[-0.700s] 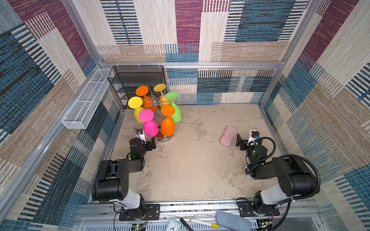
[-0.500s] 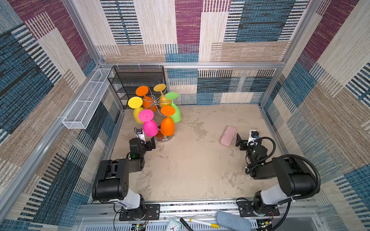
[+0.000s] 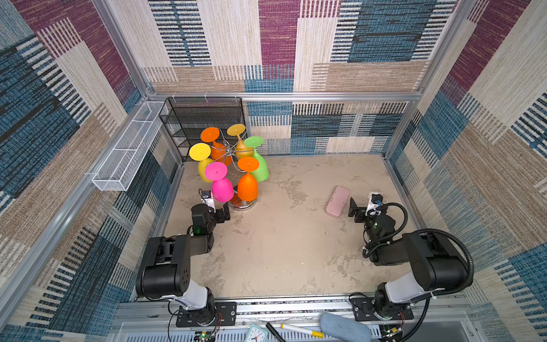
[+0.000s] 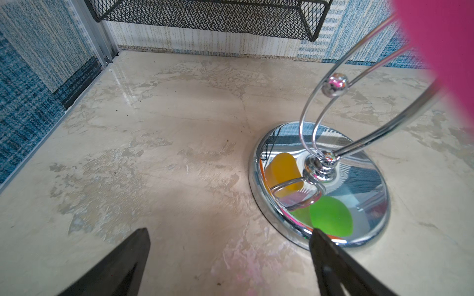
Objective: Take the wine glass off the wine glass rack
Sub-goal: Pick up the wine glass from the wine glass rack.
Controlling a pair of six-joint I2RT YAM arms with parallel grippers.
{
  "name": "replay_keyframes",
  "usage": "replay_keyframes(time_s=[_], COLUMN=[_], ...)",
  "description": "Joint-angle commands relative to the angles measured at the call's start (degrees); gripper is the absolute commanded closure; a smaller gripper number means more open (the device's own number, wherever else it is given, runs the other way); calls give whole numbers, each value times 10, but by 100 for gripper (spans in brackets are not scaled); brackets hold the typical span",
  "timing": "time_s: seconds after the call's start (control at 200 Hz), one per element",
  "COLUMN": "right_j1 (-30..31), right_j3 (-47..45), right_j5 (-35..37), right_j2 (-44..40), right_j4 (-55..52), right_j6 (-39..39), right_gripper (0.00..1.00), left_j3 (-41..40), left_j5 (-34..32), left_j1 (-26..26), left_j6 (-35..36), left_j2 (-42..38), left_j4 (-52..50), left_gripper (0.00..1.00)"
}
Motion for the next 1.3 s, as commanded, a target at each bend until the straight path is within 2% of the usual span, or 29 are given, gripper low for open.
replay_keyframes(time_s=[0.0,0.731,0.886,1.072,1.142,1.292], right_j1=[-1,-1,0,0,0,0], right_j3=[1,-2,-15,-54,-63,-68], right_j5=[-4,-5,-3,13,22,35], right_j2=[0,-1,-12,-80,-119,-154], right_j4=[21,26,44,53,27,1], right_j6=[0,-1,-2,5,14,29], right_gripper=[0,0,0,0,0,0], left_j3=[1,1,-2,-43,-73,-90], left_j5=[-5,-9,-7,-59,-80,-117], left_j1=[-1,-5,-4,-2,-1,-2], left_j6=[9,11,11,-16,-25,-40], left_j2=[-1,-1,-3,-16,-30,-121], left_j4=[5,6,10,73,111,54], left_gripper=[0,0,3,3,3,2])
